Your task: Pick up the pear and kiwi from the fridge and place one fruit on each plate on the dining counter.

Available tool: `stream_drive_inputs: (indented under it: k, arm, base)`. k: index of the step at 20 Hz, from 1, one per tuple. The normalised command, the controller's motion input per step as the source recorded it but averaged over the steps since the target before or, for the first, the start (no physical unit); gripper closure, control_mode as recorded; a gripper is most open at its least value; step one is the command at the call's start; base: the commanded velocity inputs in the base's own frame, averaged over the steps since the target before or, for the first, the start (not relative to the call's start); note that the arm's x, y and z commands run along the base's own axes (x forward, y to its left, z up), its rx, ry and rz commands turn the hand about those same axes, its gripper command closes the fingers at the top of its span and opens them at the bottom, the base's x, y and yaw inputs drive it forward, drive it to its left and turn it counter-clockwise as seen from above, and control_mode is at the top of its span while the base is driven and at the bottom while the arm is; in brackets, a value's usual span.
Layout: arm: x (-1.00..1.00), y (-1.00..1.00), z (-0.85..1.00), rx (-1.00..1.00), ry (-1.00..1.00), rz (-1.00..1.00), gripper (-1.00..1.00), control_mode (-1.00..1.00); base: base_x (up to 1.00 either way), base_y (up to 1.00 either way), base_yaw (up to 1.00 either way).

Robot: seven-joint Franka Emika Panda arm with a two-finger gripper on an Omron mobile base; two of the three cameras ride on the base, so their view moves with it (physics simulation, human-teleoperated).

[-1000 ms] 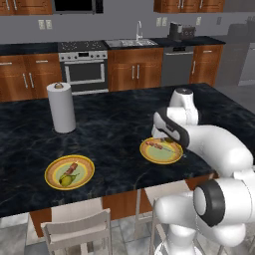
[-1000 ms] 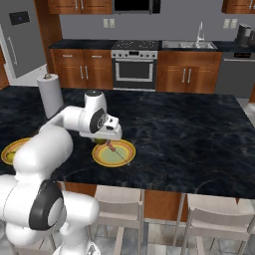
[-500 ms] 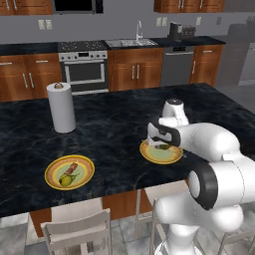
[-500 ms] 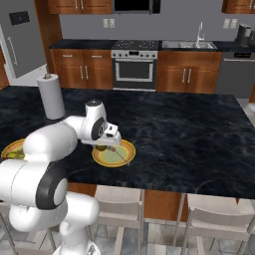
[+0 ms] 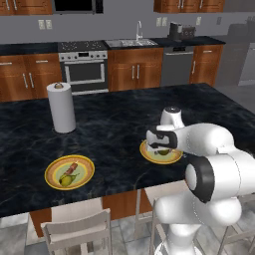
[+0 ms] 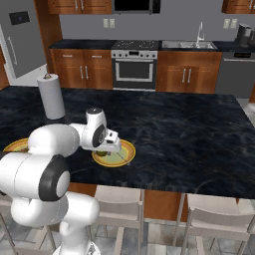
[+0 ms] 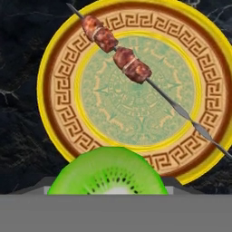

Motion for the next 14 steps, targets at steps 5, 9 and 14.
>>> stream_drive_inputs:
  k: [5,9,14]
  arm:
    - [0.00,0.00,-0.07,0.00,0.00,0.00,1.00,-1.00]
    - [0.09,0.00,-0.02,0.00,0.00,0.00,1.00,-1.00]
    - [0.14,0.00,-0.05,0.00,0.00,0.00,1.00,-1.00]
  base:
    - [0.00,0.00,0.00]
    - [0.00,0.00,0.00]
    - [0.00,0.00,0.00]
